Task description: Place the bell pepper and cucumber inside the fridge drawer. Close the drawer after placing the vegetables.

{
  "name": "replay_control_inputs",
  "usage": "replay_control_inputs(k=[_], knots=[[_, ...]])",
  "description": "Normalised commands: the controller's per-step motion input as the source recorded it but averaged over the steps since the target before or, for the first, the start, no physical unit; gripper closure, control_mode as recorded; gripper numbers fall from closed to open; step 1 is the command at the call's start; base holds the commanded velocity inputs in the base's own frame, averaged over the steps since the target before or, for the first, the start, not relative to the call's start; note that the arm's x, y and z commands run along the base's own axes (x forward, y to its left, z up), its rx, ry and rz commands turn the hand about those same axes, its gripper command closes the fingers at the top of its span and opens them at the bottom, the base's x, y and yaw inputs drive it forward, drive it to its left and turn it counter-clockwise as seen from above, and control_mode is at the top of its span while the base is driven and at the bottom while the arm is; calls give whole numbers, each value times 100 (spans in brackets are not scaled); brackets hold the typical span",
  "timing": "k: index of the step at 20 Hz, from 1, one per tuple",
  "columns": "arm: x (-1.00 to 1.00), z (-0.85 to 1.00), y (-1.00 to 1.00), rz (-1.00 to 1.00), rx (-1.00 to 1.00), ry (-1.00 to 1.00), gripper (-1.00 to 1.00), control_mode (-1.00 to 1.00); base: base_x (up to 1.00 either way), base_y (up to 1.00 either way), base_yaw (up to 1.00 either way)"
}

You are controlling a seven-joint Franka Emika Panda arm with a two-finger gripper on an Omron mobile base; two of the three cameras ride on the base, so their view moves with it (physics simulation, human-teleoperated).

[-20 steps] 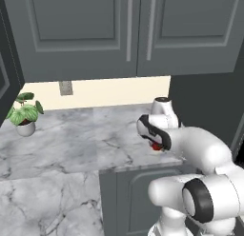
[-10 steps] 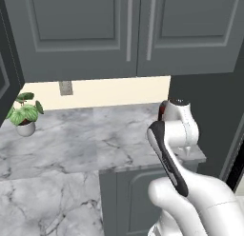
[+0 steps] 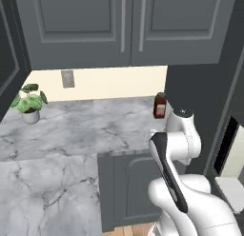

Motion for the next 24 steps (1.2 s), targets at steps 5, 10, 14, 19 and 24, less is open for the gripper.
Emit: replay_control_inputs(k=[5, 10, 14, 19, 24], knots=[[0, 0, 0, 0, 0, 0, 100, 100, -100, -45, 18], [0, 0, 0, 0, 0, 0, 100, 100, -74, -95, 18], [0, 0, 0, 0, 0, 0, 100, 100, 0, -100, 22], [0, 0, 0, 0, 0, 0, 100, 100, -2, -100, 20], [0, 0, 0, 0, 0, 0, 100, 100, 33, -87, 16]])
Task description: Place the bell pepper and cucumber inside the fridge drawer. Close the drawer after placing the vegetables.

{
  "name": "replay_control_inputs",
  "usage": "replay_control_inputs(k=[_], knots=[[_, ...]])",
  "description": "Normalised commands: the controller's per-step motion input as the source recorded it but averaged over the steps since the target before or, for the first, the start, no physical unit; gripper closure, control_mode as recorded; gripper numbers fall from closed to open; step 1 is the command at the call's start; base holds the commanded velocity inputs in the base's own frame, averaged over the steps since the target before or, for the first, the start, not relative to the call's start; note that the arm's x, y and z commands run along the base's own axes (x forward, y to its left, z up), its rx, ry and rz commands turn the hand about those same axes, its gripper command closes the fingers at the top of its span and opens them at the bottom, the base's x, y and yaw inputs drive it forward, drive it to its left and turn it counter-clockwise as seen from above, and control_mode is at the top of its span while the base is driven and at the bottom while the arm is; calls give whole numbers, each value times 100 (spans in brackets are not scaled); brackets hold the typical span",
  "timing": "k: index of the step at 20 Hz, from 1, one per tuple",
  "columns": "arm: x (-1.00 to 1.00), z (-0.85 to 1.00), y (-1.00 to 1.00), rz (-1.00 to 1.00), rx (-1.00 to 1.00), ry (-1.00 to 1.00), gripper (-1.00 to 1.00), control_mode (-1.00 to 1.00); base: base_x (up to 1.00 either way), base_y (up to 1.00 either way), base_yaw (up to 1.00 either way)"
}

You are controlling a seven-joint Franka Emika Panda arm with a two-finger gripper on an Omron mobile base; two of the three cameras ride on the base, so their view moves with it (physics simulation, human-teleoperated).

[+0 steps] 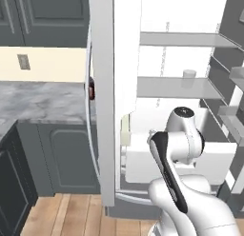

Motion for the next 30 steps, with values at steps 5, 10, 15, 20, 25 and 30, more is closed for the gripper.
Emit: replay_control_inputs(k=[5, 10, 15, 20, 25, 30], knots=[[0, 0, 0, 0, 0, 0, 100, 100, 46, -74, 12], [0, 0, 0, 0, 0, 0, 100, 100, 16, -45, 11], [0, 0, 0, 0, 0, 0, 100, 100, 0, -29, 14], [68, 5, 0, 0, -2, 33, 100, -100, 0, 0, 0], [99, 68, 6, 5, -3, 38, 100, -100, 0, 0, 0], [48, 24, -15, 13, 0, 7, 100, -100, 0, 0, 0]])
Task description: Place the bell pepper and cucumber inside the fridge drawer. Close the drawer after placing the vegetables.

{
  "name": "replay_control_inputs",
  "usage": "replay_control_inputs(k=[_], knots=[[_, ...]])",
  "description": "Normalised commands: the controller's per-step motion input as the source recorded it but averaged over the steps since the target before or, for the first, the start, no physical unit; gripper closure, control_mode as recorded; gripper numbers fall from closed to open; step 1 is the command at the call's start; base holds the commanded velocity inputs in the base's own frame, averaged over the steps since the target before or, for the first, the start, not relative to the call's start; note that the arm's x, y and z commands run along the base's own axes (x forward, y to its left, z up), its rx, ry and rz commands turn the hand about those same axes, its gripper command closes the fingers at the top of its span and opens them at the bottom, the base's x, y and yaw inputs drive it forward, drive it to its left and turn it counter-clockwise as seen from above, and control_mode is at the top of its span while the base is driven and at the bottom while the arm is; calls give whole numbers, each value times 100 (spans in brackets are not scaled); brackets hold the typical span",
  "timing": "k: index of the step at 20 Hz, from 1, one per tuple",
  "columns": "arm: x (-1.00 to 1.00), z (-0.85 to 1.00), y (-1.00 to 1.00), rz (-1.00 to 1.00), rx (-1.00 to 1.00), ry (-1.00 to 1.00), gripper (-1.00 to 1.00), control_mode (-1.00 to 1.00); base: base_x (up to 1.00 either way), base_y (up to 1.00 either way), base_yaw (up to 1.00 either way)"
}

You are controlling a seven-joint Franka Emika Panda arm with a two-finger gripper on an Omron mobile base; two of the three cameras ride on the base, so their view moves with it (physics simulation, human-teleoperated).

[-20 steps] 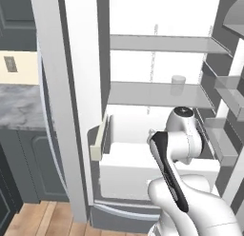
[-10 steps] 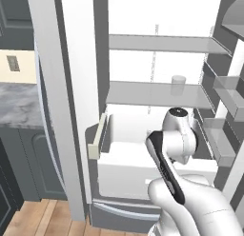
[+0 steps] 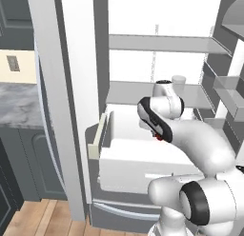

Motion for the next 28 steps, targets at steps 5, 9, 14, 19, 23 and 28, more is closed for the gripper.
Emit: replay_control_inputs(k=[5, 9, 14, 19, 23, 28], knots=[[48, -93, -2, 20, 0, 1, 100, -100, 0, 0, 0], [27, -91, 0, 20, 0, 2, 100, -100, 0, 0, 0], [1, -84, 0, 16, 0, 0, 100, -100, 0, 0, 0], [0, -58, 0, 14, 0, 0, 100, -100, 0, 0, 0], [-5, -48, -1, 8, 1, 0, 100, -100, 0, 0, 0], [-11, -24, -5, 2, 3, 1, -100, -100, 0, 0, 0]])
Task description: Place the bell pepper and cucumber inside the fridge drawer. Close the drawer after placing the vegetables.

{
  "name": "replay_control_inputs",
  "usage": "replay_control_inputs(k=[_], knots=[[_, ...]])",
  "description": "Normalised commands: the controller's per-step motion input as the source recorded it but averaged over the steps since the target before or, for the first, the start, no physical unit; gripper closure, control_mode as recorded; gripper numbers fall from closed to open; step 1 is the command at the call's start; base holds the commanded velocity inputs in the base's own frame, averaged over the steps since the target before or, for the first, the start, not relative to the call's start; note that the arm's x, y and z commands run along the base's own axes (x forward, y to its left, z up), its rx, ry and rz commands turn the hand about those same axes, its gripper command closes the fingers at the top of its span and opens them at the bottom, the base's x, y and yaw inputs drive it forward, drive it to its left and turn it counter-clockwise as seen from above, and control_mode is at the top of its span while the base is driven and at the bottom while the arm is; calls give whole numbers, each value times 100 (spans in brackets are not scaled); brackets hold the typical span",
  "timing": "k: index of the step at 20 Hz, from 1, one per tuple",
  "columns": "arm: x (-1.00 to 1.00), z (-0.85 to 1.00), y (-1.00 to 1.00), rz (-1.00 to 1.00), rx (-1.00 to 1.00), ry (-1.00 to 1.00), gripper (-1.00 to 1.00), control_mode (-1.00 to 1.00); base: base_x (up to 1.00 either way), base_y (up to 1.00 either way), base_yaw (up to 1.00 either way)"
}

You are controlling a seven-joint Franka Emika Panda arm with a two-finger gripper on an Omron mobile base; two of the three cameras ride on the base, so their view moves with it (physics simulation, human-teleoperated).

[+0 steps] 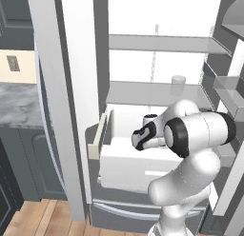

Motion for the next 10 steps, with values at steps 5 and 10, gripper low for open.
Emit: replay_control_inputs(k=[5, 10], knots=[[13, 78, -9, 1, 6, -4, -100, -100, 0, 0, 0], [-1, 100, 1, 0, 2, -7, -100, -100, 0, 0, 0]])
